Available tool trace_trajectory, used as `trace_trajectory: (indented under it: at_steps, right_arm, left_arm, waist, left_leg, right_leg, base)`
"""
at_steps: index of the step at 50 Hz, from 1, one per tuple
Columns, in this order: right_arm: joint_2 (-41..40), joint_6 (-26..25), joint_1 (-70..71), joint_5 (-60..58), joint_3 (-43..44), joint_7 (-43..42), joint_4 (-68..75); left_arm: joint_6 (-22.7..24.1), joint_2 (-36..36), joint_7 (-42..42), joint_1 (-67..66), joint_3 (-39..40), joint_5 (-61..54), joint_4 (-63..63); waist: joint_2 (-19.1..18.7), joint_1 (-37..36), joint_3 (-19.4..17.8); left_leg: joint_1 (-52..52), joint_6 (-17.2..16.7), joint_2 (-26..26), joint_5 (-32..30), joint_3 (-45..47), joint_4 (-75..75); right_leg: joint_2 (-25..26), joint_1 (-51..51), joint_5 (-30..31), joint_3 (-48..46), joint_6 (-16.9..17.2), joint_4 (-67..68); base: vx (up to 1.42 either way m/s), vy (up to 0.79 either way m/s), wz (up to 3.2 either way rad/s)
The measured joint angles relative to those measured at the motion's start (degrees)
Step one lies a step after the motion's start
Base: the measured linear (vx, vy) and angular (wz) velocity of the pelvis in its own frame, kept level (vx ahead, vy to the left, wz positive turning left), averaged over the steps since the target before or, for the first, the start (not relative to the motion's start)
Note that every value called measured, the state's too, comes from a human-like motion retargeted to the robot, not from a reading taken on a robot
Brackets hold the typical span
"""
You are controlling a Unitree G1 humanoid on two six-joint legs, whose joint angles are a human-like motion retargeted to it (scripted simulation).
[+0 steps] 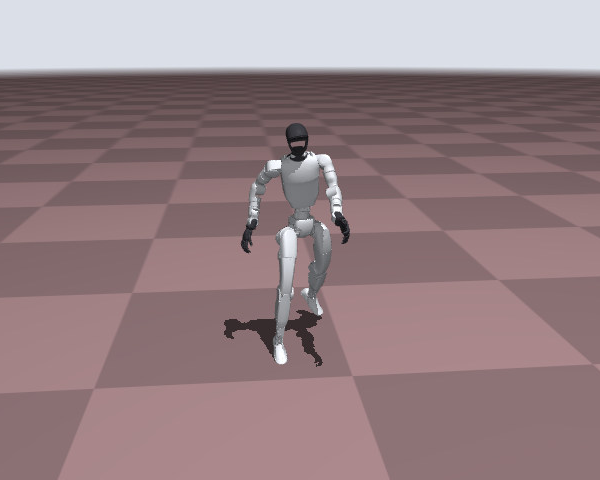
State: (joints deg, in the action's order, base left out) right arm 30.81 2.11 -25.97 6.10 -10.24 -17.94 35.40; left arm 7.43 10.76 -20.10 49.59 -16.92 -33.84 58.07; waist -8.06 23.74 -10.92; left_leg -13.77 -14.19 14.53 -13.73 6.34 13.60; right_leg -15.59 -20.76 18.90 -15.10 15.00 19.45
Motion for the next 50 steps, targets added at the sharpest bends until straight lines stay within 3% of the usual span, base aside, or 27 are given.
trace_trajectory:
  at_steps: [2,5,7,10,13,15,16,17,18,20,21,23,25,28,30,32,35,37,40,42,45,47,48,50]
  right_arm:
    - [-1.85,-0.44,-7.01,7.06,7.29,3.25,3.16]
    - [-6.95,-0.97,-14.02,20.43,15.96,8.32,11.02]
    - [-8.60,-2.30,-15.07,23.11,16.41,12.15,17.82]
    - [-6.26,-5.34,-12.92,16.15,9.43,17.38,25.97]
    - [-2.23,-7.35,-11.25,2.49,1.79,18.00,29.39]
    - [0.59,-8.55,-7.89,-0.49,-2.40,18.58,28.40]
    - [0.71,-8.92,-4.69,-0.06,-2.77,22.12,26.23]
    - [1.18,-9.01,-2.78,0.66,-2.71,23.07,24.62]
    - [2.34,-8.56,-3.43,1.96,-1.77,18.81,24.08]
    - [2.21,-7.06,-2.08,5.03,0.95,17.36,21.50]
    - [1.23,-7.35,-0.49,6.93,1.57,13.24,22.66]
    - [-2.11,-7.77,5.35,9.25,-0.09,4.08,25.71]
    - [-6.64,-8.48,13.63,8.02,-4.17,-1.80,28.72]
    - [-12.30,-9.45,26.59,5.47,-8.74,-4.34,27.50]
    - [-15.17,-8.78,34.36,4.21,-10.07,-5.09,24.40]
    - [-16.66,-5.73,40.89,5.92,-10.75,-5.31,22.63]
    - [-17.94,-4.01,51.88,8.75,-12.74,-2.13,24.15]
    - [-17.91,-4.28,60.55,8.60,-12.06,-0.53,24.78]
    - [-15.66,-4.30,78.23,6.63,-9.00,-0.99,21.91]
    - [-12.45,-3.15,92.49,7.03,-8.86,-2.48,18.35]
    - [-4.44,-1.91,112.08,10.31,-15.29,-5.59,13.09]
    - [3.88,-2.75,126.06,9.65,-23.91,-5.11,11.44]
    - [7.90,-2.32,131.46,10.04,-29.64,-6.01,11.04]
    - [15.26,1.07,145.04,12.74,-42.61,-9.71,11.56]
  left_arm:
    - [1.74,2.48,1.42,5.30,-0.01,-2.22,-4.02]
    - [1.80,6.57,2.31,18.87,-3.74,-1.60,-7.90]
    - [0.87,11.40,2.24,29.05,-6.43,1.16,-9.55]
    - [0.84,20.96,0.06,43.31,-11.22,1.68,-11.35]
    - [1.24,30.79,-1.82,54.10,-17.86,-2.53,-10.11]
    - [1.01,37.29,-3.39,65.58,-26.18,-3.30,-6.84]
    - [0.86,38.04,-1.96,77.82,-34.28,-2.33,-2.24]
    - [0.40,39.20,-1.23,87.08,-41.55,-1.77,1.48]
    - [-0.69,41.18,-1.93,90.40,-47.16,-2.06,3.48]
    - [-0.99,42.36,1.10,100.61,-55.95,2.50,7.41]
    - [0.32,43.19,-1.42,101.35,-59.51,-1.42,5.73]
    - [4.50,46.42,-6.83,100.79,-63.01,-8.34,-1.54]
    - [7.96,51.22,-10.25,95.01,-61.71,-10.76,-13.97]
    - [8.54,60.56,-9.63,71.67,-49.82,-9.32,-34.82]
    - [7.94,62.97,-7.75,43.82,-33.27,-6.15,-46.73]
    - [7.49,57.18,-2.46,13.35,-15.85,-2.64,-52.13]
    - [2.57,40.88,12.82,-22.78,4.65,4.14,-48.68]
    - [-0.31,28.87,21.57,-35.02,13.50,12.67,-37.18]
    - [-1.86,15.19,20.57,-38.78,22.68,22.81,-13.74]
    - [-1.80,10.54,16.47,-34.29,24.24,20.35,3.55]
    - [-3.29,7.86,18.23,-30.81,15.54,11.17,18.65]
    - [-4.53,7.02,23.21,-30.37,8.89,15.09,18.52]
    - [-4.88,7.10,25.73,-33.01,4.88,18.95,15.54]
    - [-4.25,9.38,24.91,-36.11,-2.89,20.54,8.38]
  waist:
    - [-0.58,-4.78,4.21]
    - [-2.39,-13.51,5.84]
    - [-2.47,-18.29,5.42]
    - [-1.79,-22.61,3.10]
    - [-0.36,-25.60,4.40]
    - [1.91,-27.00,3.32]
    - [5.33,-27.94,-1.62]
    - [8.69,-28.04,-4.13]
    - [11.92,-26.46,-1.77]
    - [14.88,-24.87,-4.11]
    - [16.26,-23.95,-3.42]
    - [18.08,-22.41,-3.06]
    - [18.97,-22.70,-3.64]
    - [19.18,-24.63,-3.25]
    - [19.02,-27.39,-1.61]
    - [18.48,-31.73,2.89]
    - [12.50,-35.74,9.03]
    - [7.41,-34.70,12.49]
    - [5.61,-28.47,14.73]
    - [5.89,-24.30,13.81]
    - [8.70,-18.58,12.92]
    - [9.58,-17.35,9.54]
    - [9.78,-17.55,9.71]
    - [9.88,-18.23,7.97]
  left_leg:
    - [5.07,-0.81,-6.72,2.39,-1.50,-3.92]
    - [11.75,-0.77,-7.47,2.99,0.90,-7.82]
    - [15.47,1.83,-8.10,2.30,3.77,-10.18]
    - [21.16,4.41,-9.77,1.53,6.80,-13.77]
    - [28.81,3.01,-7.10,1.83,7.86,-14.73]
    - [34.39,3.30,-4.98,5.49,4.58,-14.90]
    - [36.85,3.81,-6.21,7.46,3.14,-11.30]
    - [40.25,4.68,-7.92,8.58,2.29,-6.59]
    - [45.55,6.25,-10.58,7.99,2.64,0.33]
    - [59.65,6.57,-8.40,15.95,3.58,29.37]
    - [65.26,6.82,-8.43,17.33,2.84,38.54]
    - [74.36,5.70,-7.75,20.53,1.88,53.15]
    - [78.20,5.09,-7.09,22.83,1.55,60.31]
    - [74.73,4.50,-7.17,22.79,2.21,58.99]
    - [68.16,4.02,-7.70,21.40,3.69,51.42]
    - [60.76,4.41,-8.68,16.69,4.89,37.53]
    - [42.58,2.03,-8.66,1.82,0.76,3.23]
    - [31.70,-0.81,-6.09,-0.76,1.46,-14.38]
    - [25.09,-0.81,-7.86,8.01,4.34,-18.60]
    - [21.96,0.53,-9.66,7.76,1.36,-14.64]
    - [22.38,1.55,-13.80,12.05,-6.24,4.98]
    - [19.98,0.16,-14.30,15.04,-10.67,17.64]
    - [17.82,-0.56,-13.93,15.60,-12.04,21.86]
    - [12.88,-0.81,-12.88,15.86,-14.47,26.18]
  right_leg:
    - [4.23,1.88,8.58,0.01,0.00,-11.60]
    - [8.64,7.15,3.57,-1.59,0.00,-12.37]
    - [8.43,11.98,0.00,-0.12,0.00,-9.14]
    - [5.41,17.55,-3.52,4.12,-0.65,-1.24]
    - [5.21,20.63,-3.20,11.15,-0.29,5.06]
    - [6.16,20.94,-2.56,16.68,0.00,9.42]
    - [3.61,22.78,-7.67,18.91,0.00,12.17]
    - [0.02,24.05,-14.35,20.50,-0.30,14.89]
    - [-5.66,24.18,-24.17,20.77,-1.22,17.55]
    - [-12.51,27.55,-45.18,14.79,-6.94,22.73]
    - [-15.49,27.85,-52.36,12.20,-8.28,25.92]
    - [-19.23,26.94,-62.66,10.50,-9.65,33.46]
    - [-20.62,25.47,-65.46,12.26,-8.82,39.43]
    - [-19.86,27.55,-58.32,12.56,-6.02,36.91]
    - [-18.00,30.84,-49.58,12.36,-6.12,29.23]
    - [-15.68,29.44,-36.78,13.71,-7.56,23.18]
    - [-5.60,26.39,-15.75,14.54,-5.67,15.99]
    - [2.80,26.72,-13.26,13.25,-3.16,9.15]
    - [8.09,21.30,-14.71,9.10,-1.76,1.49]
    - [9.71,13.86,-16.84,8.72,-2.31,-0.73]
    - [6.56,2.44,-20.07,8.85,-1.67,-3.88]
    - [3.42,-2.09,-19.45,7.28,-0.38,-5.75]
    - [1.78,-4.36,-17.58,5.94,-0.10,-5.22]
    - [-2.85,-11.03,-16.99,3.34,-1.19,4.92]
  base:
    - [0.13,-0.24,-2.53]
    - [0.22,-0.09,-2.32]
    - [0.28,0.22,-2.26]
    - [0.25,0.28,-2.35]
    - [0.20,0.00,-2.56]
    - [0.08,-0.19,-2.25]
    - [0.05,-0.02,-1.67]
    - [0.04,0.24,-1.26]
    - [0.06,0.28,-1.00]
    - [0.05,0.12,-0.57]
    - [0.00,0.00,0.00]
    - [-0.01,0.01,0.25]
    - [0.14,0.07,0.09]
    - [0.25,0.07,-0.10]
    - [0.31,0.05,-0.21]
    - [0.28,0.02,-0.30]
    - [0.22,0.00,-0.05]
    - [0.15,0.07,1.16]
    - [-0.03,-0.03,2.45]
    - [-0.19,-0.14,2.84]
    - [-0.17,-0.09,3.08]
    - [-0.08,-0.03,2.56]
    - [-0.07,0.06,2.04]
    - [-0.09,0.18,1.71]
